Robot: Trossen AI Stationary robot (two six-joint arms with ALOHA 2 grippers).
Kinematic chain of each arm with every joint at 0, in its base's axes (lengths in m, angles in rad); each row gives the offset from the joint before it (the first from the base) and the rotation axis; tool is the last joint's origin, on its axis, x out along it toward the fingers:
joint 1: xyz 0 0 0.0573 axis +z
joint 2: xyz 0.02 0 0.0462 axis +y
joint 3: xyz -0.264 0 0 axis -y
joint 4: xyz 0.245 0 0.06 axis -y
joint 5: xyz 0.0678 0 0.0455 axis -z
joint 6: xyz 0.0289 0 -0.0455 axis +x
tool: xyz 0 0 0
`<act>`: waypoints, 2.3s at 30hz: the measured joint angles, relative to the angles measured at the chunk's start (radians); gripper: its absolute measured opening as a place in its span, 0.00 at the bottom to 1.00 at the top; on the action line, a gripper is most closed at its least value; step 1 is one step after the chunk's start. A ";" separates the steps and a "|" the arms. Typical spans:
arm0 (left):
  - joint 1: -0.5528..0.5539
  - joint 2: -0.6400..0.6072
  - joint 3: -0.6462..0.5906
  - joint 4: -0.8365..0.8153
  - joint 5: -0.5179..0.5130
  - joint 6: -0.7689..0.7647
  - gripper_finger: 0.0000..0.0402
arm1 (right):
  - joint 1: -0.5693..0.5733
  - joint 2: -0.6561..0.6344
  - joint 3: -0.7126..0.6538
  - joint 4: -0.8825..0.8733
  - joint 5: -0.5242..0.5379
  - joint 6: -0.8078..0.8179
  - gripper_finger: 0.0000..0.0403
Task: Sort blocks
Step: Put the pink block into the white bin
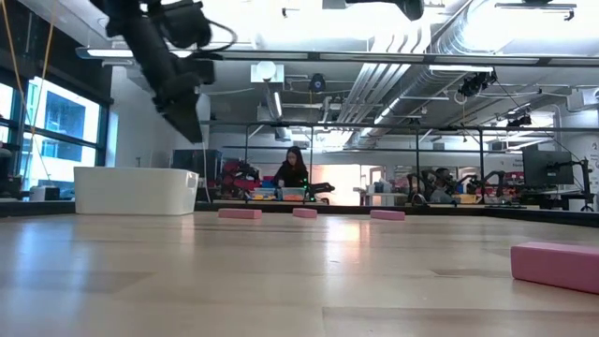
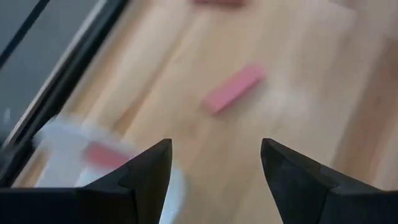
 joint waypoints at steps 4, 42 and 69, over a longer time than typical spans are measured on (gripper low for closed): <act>-0.077 0.134 0.054 0.037 -0.007 0.131 0.57 | -0.011 0.000 0.000 0.000 0.000 0.006 0.64; -0.025 0.861 0.567 -0.268 0.138 0.697 0.51 | 0.017 0.000 0.000 -0.029 -0.001 0.084 0.64; 0.081 0.336 0.564 -0.288 0.358 0.366 0.10 | 0.014 0.000 0.000 -0.044 -0.001 -0.012 0.64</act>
